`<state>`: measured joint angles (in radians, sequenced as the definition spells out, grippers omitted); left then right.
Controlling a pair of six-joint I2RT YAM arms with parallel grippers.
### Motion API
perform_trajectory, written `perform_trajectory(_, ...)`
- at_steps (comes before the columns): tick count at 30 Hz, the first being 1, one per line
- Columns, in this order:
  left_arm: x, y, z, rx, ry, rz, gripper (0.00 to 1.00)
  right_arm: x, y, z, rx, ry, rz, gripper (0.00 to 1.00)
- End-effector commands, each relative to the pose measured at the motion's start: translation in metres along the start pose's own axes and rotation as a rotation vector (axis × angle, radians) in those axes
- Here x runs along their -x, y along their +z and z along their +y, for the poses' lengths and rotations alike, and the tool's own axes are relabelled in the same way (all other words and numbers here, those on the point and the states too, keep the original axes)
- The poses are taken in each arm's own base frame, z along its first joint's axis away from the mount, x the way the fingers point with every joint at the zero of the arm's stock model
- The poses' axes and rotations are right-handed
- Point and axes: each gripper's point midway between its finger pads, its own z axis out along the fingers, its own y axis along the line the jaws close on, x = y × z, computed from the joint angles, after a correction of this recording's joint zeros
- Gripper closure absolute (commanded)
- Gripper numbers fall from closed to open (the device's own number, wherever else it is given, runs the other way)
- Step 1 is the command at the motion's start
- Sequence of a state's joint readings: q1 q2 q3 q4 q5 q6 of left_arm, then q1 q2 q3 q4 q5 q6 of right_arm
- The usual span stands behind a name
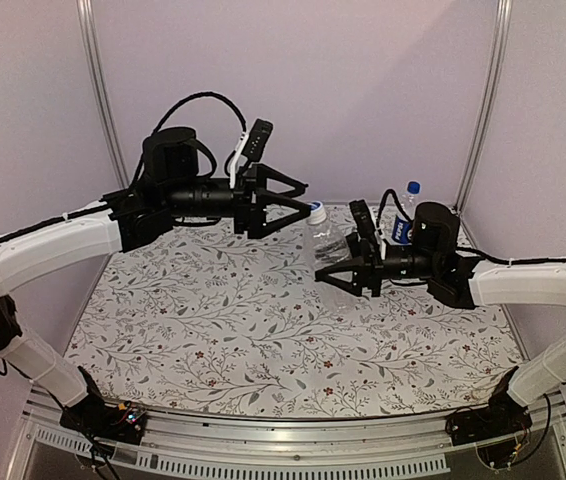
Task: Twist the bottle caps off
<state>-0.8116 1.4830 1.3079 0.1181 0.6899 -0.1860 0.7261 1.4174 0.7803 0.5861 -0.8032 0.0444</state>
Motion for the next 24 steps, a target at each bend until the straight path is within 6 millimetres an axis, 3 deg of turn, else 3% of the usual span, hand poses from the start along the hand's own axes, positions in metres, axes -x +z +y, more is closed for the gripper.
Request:
perform_trajectory(1,0.009,0.003,-0.014,-0.077,0.056,-0.031,0.21,0.017,0.004,0.006,0.055,-0.010,-0.036,0.57)
perform_trajectory(16,-0.005,0.013,-0.012,-0.119,0.017,-0.018,0.41,0.010,0.014,0.005,0.114,0.019,-0.012,0.59)
perform_trajectory(24,-0.009,0.012,-0.025,-0.206,0.012,-0.024,0.46,0.008,0.018,0.021,0.215,0.033,0.004,0.59)
